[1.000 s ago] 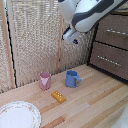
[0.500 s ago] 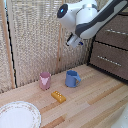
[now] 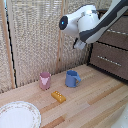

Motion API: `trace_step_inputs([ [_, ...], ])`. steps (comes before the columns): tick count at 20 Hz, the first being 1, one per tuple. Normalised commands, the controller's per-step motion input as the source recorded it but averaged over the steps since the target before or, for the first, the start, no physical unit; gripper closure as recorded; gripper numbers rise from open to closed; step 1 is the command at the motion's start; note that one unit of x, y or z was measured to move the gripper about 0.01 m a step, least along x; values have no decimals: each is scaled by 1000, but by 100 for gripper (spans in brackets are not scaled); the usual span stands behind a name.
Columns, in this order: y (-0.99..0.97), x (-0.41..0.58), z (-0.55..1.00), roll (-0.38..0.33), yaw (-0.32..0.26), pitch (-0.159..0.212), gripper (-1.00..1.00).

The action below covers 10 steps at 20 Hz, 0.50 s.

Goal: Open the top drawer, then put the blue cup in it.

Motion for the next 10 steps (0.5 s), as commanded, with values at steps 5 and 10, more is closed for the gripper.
trace_step_inputs([
  [5, -410, -336, 190, -281, 105, -20, -100],
  [10, -450, -226, 144, -203, 146, -21, -100],
])
